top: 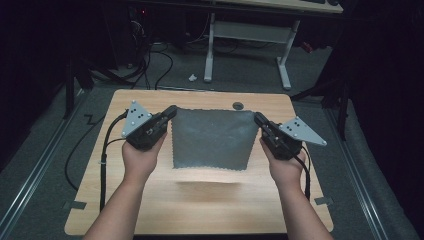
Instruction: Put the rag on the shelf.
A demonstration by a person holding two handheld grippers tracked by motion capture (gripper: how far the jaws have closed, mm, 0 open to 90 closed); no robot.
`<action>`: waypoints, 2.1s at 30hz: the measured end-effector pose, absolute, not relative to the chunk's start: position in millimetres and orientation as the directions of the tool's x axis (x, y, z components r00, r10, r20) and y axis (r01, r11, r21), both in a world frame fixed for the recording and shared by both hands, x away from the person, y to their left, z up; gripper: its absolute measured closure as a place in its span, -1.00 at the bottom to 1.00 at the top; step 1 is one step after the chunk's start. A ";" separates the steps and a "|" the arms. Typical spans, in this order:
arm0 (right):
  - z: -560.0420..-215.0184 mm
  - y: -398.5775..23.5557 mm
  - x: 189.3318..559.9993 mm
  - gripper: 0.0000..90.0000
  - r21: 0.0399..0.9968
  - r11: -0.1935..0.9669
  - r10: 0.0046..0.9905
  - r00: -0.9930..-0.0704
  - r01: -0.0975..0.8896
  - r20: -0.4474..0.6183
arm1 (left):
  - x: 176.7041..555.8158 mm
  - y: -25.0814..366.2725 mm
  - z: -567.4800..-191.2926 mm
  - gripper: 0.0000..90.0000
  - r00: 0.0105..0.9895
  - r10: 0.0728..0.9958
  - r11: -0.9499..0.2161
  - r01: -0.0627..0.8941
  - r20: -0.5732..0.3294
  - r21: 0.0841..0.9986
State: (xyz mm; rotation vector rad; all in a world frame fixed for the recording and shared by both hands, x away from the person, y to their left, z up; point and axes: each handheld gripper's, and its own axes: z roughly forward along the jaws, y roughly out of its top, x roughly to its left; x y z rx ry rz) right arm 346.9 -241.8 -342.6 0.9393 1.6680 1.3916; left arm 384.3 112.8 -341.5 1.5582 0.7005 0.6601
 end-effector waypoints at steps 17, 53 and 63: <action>-316.9 -243.1 407.0 0.99 0.990 0.096 0.905 -0.423 0.100 -0.045 | 441.7 97.7 -330.4 0.99 0.562 0.825 -0.122 0.069 0.063 0.990; -397.9 -247.5 485.5 0.99 0.923 0.187 0.883 -0.469 0.335 -0.008 | 498.1 96.5 -421.7 0.99 0.611 0.792 -0.235 0.322 -0.012 0.917; -420.6 -252.1 475.7 0.99 0.922 0.164 0.873 -0.487 0.352 0.031 | 487.9 95.7 -442.5 0.99 0.634 0.772 -0.227 0.351 -0.052 0.909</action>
